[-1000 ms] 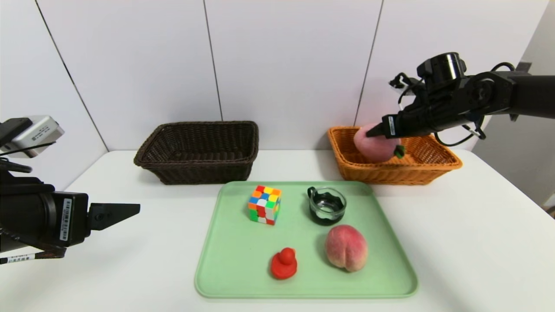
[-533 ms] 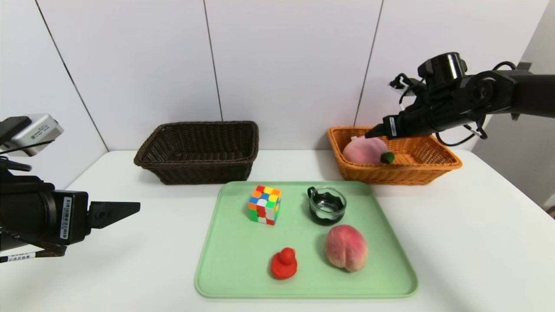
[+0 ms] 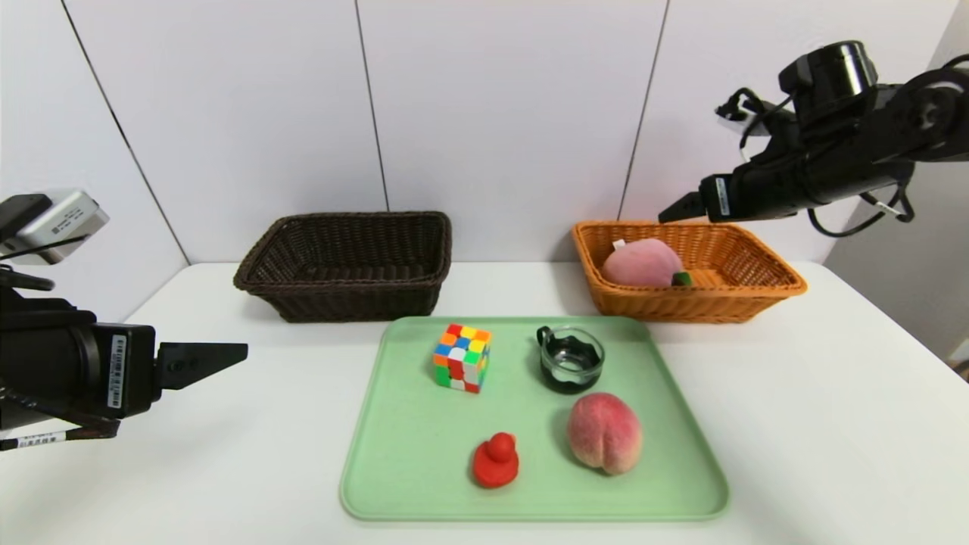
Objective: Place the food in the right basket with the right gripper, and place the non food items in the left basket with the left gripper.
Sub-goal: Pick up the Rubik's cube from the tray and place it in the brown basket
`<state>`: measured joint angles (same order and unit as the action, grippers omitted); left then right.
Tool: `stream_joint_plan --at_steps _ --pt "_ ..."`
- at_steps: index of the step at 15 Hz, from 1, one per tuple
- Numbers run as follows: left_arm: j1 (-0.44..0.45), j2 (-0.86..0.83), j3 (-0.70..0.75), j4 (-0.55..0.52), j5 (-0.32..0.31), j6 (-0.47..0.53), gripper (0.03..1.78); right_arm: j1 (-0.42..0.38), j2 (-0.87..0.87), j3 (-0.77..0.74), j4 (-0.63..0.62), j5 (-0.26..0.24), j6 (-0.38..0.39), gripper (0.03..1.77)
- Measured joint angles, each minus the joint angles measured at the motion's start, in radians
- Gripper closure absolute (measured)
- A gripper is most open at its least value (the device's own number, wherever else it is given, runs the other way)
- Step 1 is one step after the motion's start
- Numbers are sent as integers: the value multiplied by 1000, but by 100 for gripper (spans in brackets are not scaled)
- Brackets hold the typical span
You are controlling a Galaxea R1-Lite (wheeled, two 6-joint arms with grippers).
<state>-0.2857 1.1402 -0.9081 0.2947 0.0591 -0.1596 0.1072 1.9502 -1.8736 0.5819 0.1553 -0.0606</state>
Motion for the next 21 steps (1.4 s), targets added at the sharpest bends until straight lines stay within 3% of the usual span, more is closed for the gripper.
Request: stream_joint_plan --at_steps 4,8,13,17,21 --pt "-1 29 -18 -25 -23 3 12 22 -175 68 133 1 1 13" --pt "-5 81 -61 -39 -107 3 12 57 -367 197 206 0 3 11" --pt "-34 104 -74 -38 -111 8 12 90 -532 355 213 4 22 11" --pt "-61 99 -67 -33 -111 7 12 97 -636 475 212 48 22 11" --pt "-145 136 -86 -37 -110 49 12 98 -703 554 208 73 20 11"
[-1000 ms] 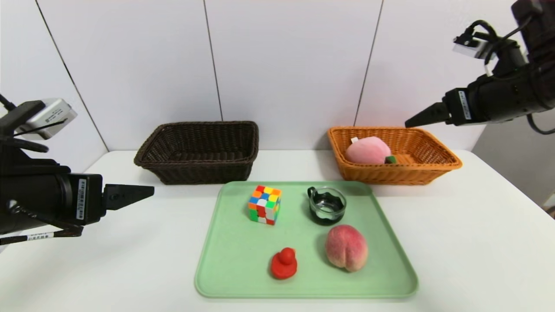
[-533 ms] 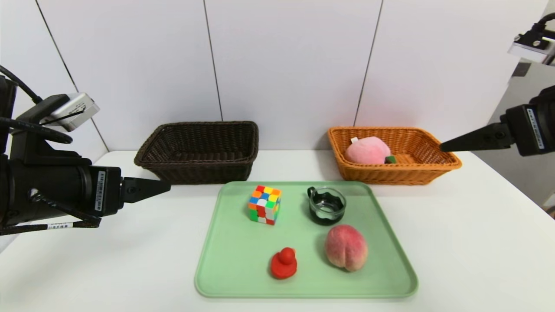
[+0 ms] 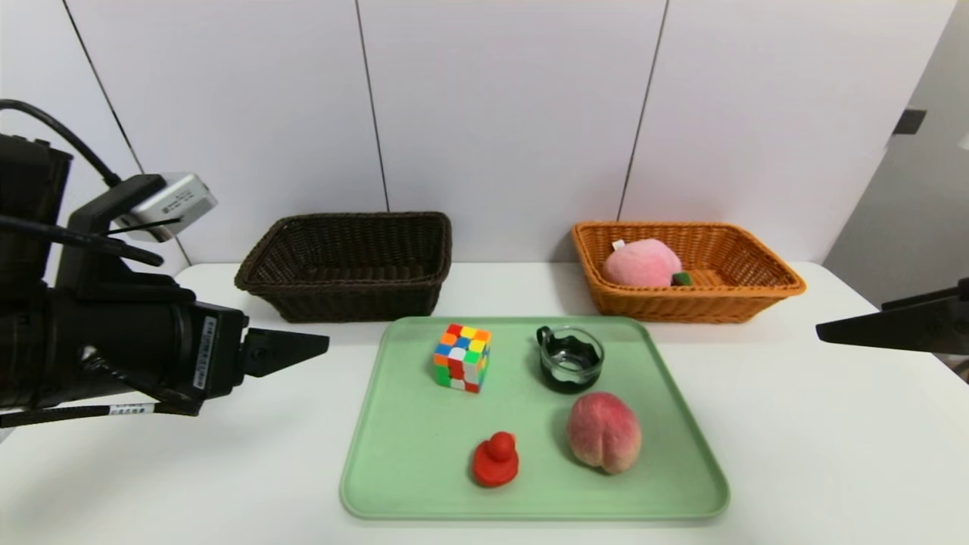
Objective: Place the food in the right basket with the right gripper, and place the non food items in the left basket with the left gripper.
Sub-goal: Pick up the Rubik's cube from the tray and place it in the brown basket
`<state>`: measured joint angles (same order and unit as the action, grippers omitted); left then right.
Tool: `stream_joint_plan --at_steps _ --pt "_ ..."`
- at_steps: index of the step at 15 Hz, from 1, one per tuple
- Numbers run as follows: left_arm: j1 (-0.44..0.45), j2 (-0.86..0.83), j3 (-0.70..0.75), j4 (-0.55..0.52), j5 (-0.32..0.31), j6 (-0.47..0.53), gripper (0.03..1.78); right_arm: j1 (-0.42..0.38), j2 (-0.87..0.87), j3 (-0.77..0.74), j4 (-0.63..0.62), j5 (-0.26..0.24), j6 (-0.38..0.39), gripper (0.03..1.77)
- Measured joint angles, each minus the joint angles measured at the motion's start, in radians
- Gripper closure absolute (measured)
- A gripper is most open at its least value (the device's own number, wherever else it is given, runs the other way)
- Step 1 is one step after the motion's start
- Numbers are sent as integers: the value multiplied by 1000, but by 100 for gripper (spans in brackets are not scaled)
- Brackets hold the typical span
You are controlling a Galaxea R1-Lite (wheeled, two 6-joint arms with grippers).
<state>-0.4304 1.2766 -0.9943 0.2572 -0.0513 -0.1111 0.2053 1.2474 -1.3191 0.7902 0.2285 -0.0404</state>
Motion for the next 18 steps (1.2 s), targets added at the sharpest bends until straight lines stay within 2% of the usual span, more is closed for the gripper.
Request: stream_joint_plan --at_steps 3,5,9,11,15,18 --pt "-30 84 -94 3 -13 143 12 0 -16 9 0 34 3 11" --pt "-46 155 -190 14 -49 204 12 0 -20 17 0 46 3 10" --pt "-83 292 -379 114 -117 287 12 0 -23 36 -1 57 4 10" --pt "-108 362 -467 166 -124 308 12 0 -26 49 -3 60 4 10" --pt "-132 498 -623 215 -125 384 12 0 -35 66 -8 105 4 10" --pt "-136 589 -739 294 -127 491 12 0 -36 76 -10 110 4 10"
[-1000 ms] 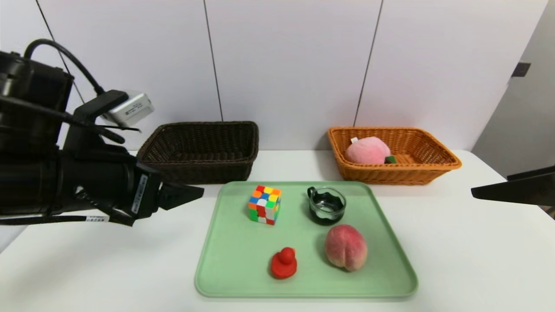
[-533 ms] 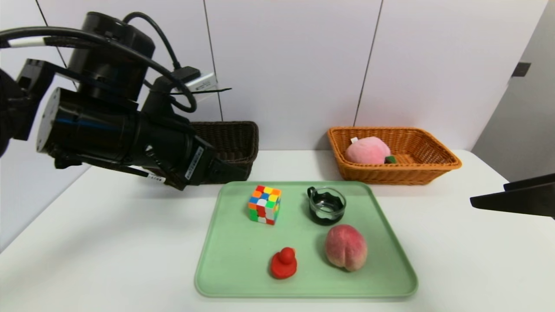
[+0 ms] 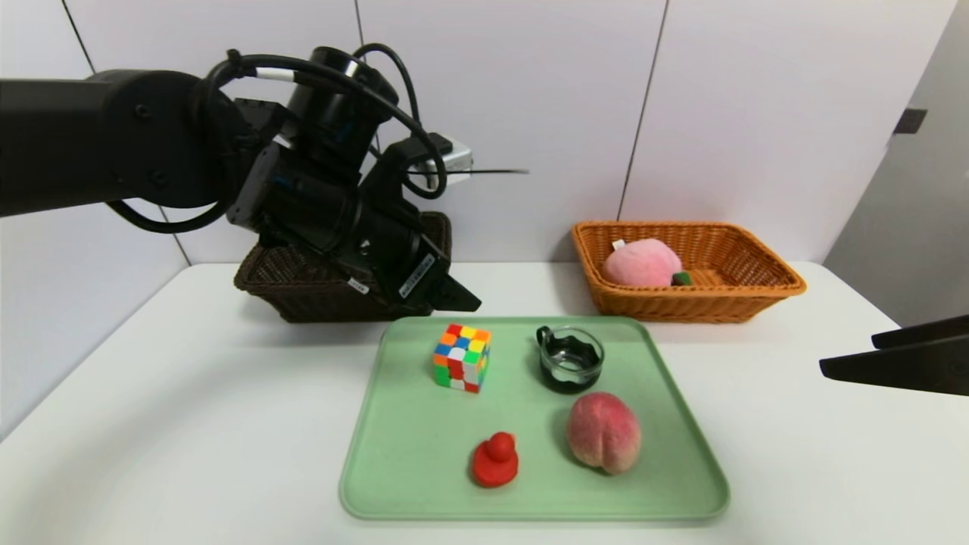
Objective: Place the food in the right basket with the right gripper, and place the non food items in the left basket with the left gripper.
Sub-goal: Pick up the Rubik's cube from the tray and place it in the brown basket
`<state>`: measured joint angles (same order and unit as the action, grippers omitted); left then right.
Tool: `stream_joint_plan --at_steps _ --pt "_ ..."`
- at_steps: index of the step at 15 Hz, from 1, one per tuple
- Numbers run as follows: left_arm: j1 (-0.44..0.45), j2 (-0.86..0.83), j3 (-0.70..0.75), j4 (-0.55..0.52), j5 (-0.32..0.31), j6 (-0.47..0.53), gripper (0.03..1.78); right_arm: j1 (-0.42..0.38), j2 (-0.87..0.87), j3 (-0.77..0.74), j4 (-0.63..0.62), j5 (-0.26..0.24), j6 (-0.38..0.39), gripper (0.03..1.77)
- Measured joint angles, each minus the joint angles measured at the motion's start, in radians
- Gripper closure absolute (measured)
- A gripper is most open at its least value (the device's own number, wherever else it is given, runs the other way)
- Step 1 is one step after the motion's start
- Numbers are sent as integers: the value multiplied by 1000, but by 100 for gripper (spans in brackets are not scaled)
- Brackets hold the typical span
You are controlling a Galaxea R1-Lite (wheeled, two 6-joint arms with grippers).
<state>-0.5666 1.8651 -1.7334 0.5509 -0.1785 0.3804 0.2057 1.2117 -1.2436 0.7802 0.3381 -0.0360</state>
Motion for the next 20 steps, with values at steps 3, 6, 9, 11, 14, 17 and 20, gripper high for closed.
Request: stream_joint_plan --at_steps 3,6,9,11,14,17,20 --pt "0 82 -113 51 -34 130 12 0 -3 19 -3 11 -1 10" --pt "0 145 -198 140 -139 267 12 0 -14 31 -3 11 -3 10" --pt "1 195 -213 169 -173 413 12 0 -29 37 -2 12 -2 10" --pt "1 219 -215 172 -181 479 12 1 -40 44 -1 13 -2 10" --pt "5 251 -216 227 -180 575 12 0 -57 60 0 12 -1 10" --pt "5 265 -216 257 -177 589 12 0 -68 73 -1 12 0 10" --pt "5 277 -216 251 -174 604 12 0 -77 76 0 12 0 10"
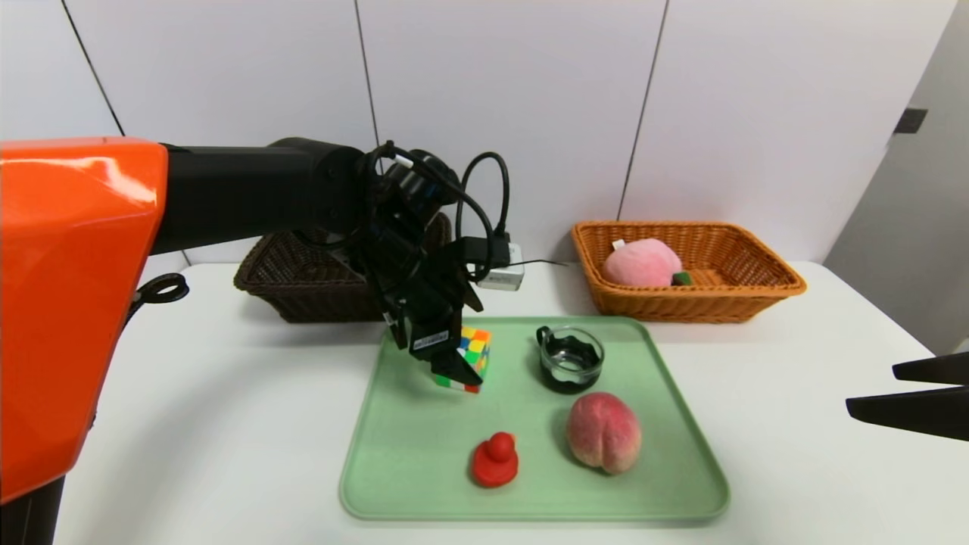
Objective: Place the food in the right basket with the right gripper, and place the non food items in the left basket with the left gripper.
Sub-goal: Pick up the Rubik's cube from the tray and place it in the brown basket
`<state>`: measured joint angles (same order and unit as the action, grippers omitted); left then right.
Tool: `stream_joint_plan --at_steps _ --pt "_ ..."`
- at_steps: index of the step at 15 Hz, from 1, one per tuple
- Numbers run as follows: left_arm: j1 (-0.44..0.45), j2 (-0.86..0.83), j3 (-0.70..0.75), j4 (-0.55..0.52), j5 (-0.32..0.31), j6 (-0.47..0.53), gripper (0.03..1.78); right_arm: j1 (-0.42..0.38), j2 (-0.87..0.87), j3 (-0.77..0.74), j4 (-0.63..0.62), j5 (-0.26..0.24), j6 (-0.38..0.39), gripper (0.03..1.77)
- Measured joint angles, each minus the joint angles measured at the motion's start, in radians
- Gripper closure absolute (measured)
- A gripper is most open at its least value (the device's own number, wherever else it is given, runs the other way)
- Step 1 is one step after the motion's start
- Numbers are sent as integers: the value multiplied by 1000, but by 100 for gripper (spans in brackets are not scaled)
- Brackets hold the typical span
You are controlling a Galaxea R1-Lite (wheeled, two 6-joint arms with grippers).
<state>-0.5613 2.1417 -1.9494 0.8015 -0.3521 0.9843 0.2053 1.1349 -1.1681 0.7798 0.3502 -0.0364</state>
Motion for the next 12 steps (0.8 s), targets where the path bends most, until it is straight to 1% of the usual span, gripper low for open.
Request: stream_joint_plan --at_steps 1,3,6,8,12 --pt "0 5 0 -1 7 14 12 0 -1 0 0 0 0 10" --pt "0 16 0 -3 51 25 12 0 -2 2 0 0 0 10" --pt "1 28 0 -3 71 27 12 -1 -3 4 0 0 0 10" --pt "1 35 0 -4 111 26 12 -1 -4 6 -1 0 0 10" --pt "0 47 0 -4 125 21 12 -1 -5 15 -2 0 1 10"
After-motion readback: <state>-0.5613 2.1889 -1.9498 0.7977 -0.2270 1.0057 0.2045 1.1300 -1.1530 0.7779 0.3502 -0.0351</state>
